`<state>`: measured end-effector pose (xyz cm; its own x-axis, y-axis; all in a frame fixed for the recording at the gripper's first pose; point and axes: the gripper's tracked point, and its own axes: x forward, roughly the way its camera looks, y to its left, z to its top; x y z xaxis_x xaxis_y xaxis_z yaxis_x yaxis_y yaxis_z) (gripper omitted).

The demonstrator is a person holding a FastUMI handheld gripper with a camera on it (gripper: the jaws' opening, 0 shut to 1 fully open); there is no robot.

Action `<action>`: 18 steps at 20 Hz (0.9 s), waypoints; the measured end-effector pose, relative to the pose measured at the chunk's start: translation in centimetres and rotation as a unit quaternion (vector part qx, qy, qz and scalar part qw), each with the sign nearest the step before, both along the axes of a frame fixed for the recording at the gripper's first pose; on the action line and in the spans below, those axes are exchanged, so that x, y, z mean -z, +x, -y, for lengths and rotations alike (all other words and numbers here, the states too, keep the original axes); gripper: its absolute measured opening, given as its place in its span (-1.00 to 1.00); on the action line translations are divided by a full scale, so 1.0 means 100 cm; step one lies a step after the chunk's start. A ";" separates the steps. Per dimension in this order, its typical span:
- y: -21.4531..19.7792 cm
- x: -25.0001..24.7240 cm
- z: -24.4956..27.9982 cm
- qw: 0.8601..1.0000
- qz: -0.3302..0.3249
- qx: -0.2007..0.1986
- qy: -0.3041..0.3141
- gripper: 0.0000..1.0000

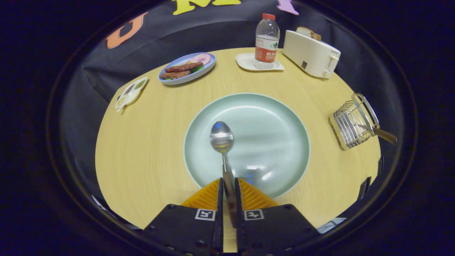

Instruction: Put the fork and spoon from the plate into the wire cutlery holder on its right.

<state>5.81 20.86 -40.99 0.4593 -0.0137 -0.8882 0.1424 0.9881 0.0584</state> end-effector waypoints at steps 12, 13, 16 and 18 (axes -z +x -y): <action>-0.013 -0.044 0.023 0.998 -0.007 -0.057 0.021 -0.99; -0.013 -0.050 0.030 0.998 -0.005 -0.059 0.019 -0.99; -0.013 -0.071 0.049 0.997 -0.004 -0.067 0.025 -0.99; -0.013 -0.086 0.062 0.997 -0.002 -0.073 0.031 -0.99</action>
<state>4.49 14.63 -32.37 0.4483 0.1073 -0.8874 -0.0022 0.9929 0.1189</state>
